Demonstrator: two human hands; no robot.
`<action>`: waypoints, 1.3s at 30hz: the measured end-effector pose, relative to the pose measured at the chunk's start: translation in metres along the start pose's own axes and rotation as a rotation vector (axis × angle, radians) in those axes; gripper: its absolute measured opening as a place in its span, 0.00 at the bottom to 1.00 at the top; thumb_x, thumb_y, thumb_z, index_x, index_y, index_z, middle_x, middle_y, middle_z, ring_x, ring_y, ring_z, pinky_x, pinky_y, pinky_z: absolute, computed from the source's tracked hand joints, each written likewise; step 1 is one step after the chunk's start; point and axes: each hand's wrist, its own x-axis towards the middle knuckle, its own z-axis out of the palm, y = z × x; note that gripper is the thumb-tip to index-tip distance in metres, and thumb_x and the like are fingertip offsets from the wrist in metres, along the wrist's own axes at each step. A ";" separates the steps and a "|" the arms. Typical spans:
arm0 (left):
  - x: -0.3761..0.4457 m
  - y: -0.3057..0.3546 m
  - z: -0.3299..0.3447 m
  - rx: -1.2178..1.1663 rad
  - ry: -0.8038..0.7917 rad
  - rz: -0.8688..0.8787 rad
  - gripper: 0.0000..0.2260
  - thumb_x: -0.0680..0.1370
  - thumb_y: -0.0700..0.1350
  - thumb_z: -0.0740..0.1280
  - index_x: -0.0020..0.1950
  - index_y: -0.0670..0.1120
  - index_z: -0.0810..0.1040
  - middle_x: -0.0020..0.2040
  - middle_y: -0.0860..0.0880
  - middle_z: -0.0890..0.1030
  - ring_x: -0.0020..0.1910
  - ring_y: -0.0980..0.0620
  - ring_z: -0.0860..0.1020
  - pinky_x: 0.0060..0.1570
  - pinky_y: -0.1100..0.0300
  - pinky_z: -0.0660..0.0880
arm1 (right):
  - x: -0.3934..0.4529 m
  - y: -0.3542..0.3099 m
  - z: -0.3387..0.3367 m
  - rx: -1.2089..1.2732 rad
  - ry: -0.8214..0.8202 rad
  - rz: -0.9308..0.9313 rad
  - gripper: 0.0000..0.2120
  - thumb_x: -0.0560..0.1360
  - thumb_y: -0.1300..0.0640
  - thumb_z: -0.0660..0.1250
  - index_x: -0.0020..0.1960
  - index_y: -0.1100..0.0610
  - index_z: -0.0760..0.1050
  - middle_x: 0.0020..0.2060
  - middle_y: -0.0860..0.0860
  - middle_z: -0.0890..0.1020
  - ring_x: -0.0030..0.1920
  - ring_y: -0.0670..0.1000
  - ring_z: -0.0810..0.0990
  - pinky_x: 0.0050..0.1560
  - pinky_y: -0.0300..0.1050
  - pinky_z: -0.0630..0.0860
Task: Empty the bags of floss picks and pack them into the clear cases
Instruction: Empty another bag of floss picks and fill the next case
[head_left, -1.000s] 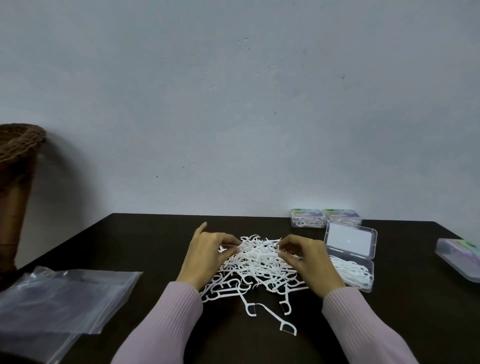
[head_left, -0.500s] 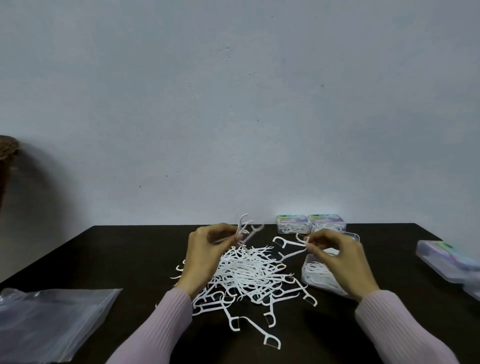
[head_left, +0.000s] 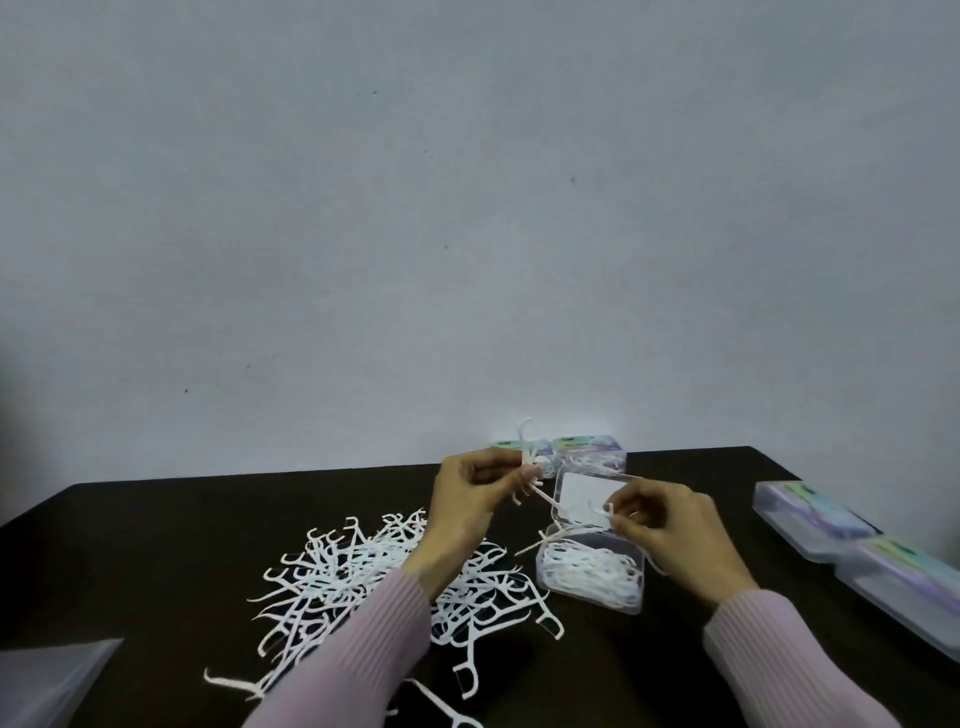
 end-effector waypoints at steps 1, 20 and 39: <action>0.002 -0.003 0.004 -0.008 -0.004 -0.008 0.10 0.67 0.40 0.74 0.47 0.40 0.83 0.41 0.45 0.85 0.38 0.54 0.82 0.38 0.67 0.76 | 0.000 0.002 -0.002 -0.017 -0.031 0.007 0.09 0.71 0.61 0.70 0.41 0.47 0.75 0.41 0.44 0.79 0.43 0.39 0.77 0.36 0.30 0.73; 0.009 -0.028 0.034 0.611 -0.419 0.089 0.09 0.72 0.41 0.73 0.52 0.47 0.84 0.48 0.53 0.84 0.43 0.67 0.78 0.45 0.75 0.71 | 0.009 0.021 -0.011 -0.021 0.168 0.092 0.08 0.74 0.64 0.66 0.51 0.55 0.79 0.46 0.48 0.78 0.46 0.42 0.75 0.37 0.26 0.67; 0.014 -0.021 -0.003 0.443 -0.561 -0.111 0.17 0.68 0.46 0.76 0.56 0.52 0.80 0.52 0.55 0.82 0.51 0.63 0.79 0.51 0.66 0.75 | 0.001 0.013 -0.003 -0.146 0.099 -0.032 0.05 0.74 0.59 0.67 0.47 0.49 0.77 0.41 0.44 0.78 0.42 0.40 0.76 0.45 0.32 0.73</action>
